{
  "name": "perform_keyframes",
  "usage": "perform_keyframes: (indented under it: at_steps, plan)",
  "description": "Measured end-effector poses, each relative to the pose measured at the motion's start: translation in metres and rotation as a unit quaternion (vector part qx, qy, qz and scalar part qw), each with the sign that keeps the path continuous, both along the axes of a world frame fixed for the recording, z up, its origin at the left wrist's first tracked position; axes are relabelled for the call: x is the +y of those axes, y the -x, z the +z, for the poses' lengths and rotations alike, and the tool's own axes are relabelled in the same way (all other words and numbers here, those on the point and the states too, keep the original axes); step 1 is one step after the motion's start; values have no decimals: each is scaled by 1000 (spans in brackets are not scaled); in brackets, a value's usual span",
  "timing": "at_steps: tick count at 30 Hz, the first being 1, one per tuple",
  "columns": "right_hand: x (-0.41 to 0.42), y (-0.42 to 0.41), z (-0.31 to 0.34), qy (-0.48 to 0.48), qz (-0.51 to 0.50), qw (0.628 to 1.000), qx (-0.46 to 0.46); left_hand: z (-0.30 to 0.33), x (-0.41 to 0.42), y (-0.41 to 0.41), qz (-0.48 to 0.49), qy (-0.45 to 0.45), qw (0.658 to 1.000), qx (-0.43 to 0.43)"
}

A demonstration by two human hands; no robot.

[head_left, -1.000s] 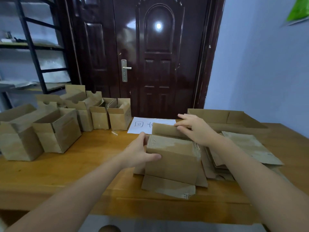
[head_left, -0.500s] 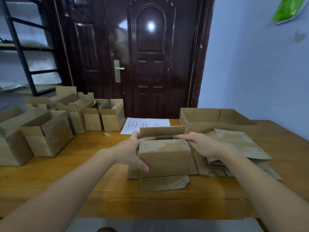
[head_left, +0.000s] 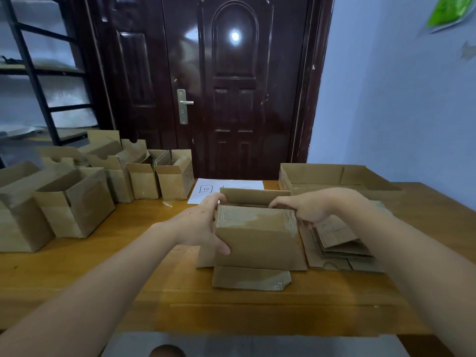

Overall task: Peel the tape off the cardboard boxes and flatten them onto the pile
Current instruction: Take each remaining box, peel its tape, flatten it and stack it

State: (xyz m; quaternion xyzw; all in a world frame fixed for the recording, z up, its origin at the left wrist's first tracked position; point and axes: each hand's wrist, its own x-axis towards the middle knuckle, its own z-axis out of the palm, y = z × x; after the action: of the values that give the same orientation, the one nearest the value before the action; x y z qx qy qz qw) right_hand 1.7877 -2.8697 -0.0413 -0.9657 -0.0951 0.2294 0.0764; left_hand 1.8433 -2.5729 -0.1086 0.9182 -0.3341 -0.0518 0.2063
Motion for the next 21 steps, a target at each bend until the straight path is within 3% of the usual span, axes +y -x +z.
perform_keyframes:
  at_steps: [3, 7, 12, 16, 21]
  plan:
    - [-8, 12, 0, -93, -39, 994, -41, -3, 5, -3, -17, -48, 999, 7]
    - [-16, 17, -10, -145, -70, 982, -98, 1, 7, -7, 1, -75, 997, 21]
    - [-24, 30, -52, -276, -184, 933, -138, -10, 8, -7, 1, -13, 1000, -9]
    - [-18, 37, -84, -360, -222, 896, -133, -1, 11, -7, -8, -81, 997, 17]
    - [-10, 37, -103, -447, -236, 850, -147, 8, 8, -12, -36, -139, 989, -23]
